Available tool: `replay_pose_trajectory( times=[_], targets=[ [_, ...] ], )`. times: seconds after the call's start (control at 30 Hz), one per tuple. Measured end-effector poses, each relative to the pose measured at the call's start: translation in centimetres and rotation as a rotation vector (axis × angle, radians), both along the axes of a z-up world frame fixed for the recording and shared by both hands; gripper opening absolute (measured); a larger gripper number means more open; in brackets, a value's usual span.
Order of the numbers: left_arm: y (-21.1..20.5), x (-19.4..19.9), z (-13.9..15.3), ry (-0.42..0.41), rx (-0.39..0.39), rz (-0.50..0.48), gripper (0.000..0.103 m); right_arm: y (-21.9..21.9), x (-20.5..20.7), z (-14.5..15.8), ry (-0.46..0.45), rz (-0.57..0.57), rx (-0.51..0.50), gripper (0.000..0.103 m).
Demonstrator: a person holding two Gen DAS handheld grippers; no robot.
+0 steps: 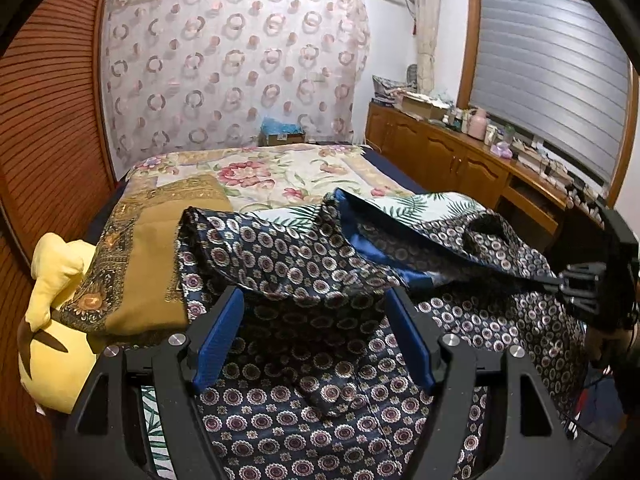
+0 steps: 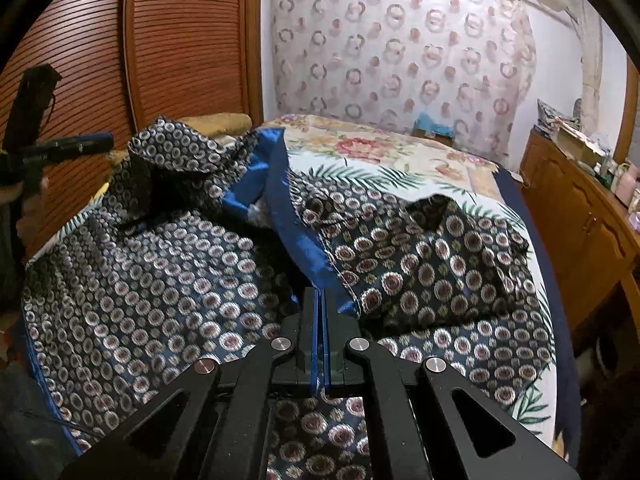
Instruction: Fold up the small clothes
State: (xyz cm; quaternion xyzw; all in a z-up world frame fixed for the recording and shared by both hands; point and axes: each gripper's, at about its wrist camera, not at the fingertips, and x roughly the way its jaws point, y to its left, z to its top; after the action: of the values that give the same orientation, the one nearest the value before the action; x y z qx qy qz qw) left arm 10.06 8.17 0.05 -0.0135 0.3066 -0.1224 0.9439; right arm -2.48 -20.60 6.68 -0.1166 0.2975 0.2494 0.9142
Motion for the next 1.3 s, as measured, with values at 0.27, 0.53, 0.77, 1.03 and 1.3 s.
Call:
replay_pose_trajectory(
  times=[0.27, 0.53, 0.77, 1.03, 1.3],
  targets=[
    [0.0, 1.3, -0.8, 0.022, -0.004, 0.049, 0.074, -0.2, 0.3, 0.5, -0.002, -0.019, 0.003, 0.001],
    [0.1, 2.3, -3.9, 0.127, -0.04, 0.057, 0.068, 0.1, 0.9, -0.4, -0.001, -0.03, -0.025, 0.001],
    [0.3, 1.1, -1.2, 0.04, -0.09, 0.058, 0.067, -0.1, 1.2, -0.9, 0.013, -0.036, -0.027, 0.001],
    [-0.1, 3.8, -1.4, 0.047, 0.066, 0.197, 0.067, -0.1, 1.3, -1.3, 0.014, -0.035, -0.012, 0.001],
    [2.6, 2.9, -4.8, 0.161, -0.022, 0.189, 0.056, -1.3, 0.7, -1.4, 0.004, -0.037, -0.008, 0.001]
  ],
)
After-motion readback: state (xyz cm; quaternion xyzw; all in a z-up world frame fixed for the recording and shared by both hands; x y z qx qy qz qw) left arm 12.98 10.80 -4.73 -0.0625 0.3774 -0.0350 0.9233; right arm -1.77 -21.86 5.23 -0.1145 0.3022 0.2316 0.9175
